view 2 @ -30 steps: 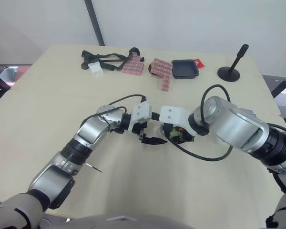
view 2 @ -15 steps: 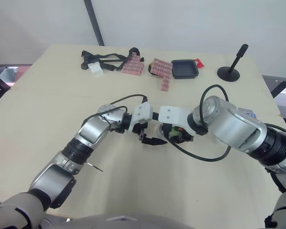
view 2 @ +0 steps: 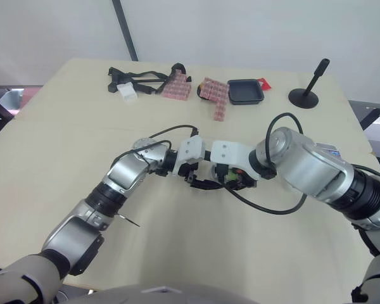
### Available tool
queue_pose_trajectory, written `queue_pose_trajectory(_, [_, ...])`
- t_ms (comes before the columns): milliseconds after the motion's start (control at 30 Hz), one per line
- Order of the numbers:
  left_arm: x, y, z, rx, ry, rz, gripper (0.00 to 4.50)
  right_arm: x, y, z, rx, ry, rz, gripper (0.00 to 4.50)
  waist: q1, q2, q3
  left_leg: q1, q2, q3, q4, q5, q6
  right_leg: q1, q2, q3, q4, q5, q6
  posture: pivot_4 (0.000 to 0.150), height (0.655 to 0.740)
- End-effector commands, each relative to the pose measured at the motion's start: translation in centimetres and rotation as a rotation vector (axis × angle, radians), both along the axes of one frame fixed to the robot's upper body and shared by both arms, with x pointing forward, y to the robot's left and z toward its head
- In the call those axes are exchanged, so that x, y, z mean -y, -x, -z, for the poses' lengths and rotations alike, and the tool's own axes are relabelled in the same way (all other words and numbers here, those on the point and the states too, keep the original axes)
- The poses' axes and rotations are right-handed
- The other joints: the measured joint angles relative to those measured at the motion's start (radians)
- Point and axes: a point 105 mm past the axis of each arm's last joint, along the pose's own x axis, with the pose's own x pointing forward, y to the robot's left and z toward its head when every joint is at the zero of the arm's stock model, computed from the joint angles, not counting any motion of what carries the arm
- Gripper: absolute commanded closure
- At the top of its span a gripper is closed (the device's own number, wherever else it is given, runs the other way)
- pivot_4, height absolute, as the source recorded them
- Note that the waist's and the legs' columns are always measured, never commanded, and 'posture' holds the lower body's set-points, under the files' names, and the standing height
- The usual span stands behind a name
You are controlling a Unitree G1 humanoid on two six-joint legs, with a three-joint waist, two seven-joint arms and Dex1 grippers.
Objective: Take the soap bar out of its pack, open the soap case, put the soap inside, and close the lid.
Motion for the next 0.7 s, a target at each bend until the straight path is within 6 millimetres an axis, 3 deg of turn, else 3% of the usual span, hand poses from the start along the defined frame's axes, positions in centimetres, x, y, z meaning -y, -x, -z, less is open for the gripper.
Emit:
queue_pose_trajectory(33, [0.08,-0.12,-0.74,0.035,0.010,0.011,2.16,0.11,-0.05,-0.29,0.021,-0.002,0.003,2.44,0.000,0.000,0.000,0.000,0.000,0.000,0.000,0.000,0.000,0.000,0.000,0.000,0.000,0.000,0.000,0.150,0.7400])
queue_pose_trajectory(100, [0.12,-0.07,-0.74,0.039,0.010,0.015,2.59,0.16,-0.02,-0.25,0.019,-0.001,0.003,2.44,0.001,0.000,0.000,0.000,0.000,0.000,0.000,0.000,0.000,0.000,0.000,0.000,0.000,0.000,0.000,0.150,0.7400])
queue_pose_trajectory(700, [0.31,-0.13,-0.21,0.071,0.004,0.015,2.59,-0.07,-0.10,-0.36,0.030,-0.020,0.000,2.44,0.002,0.000,0.000,0.001,0.001,0.000,0.001,0.000,0.000,0.000,-0.001,0.000,0.001,0.000,0.000,0.150,0.7400])
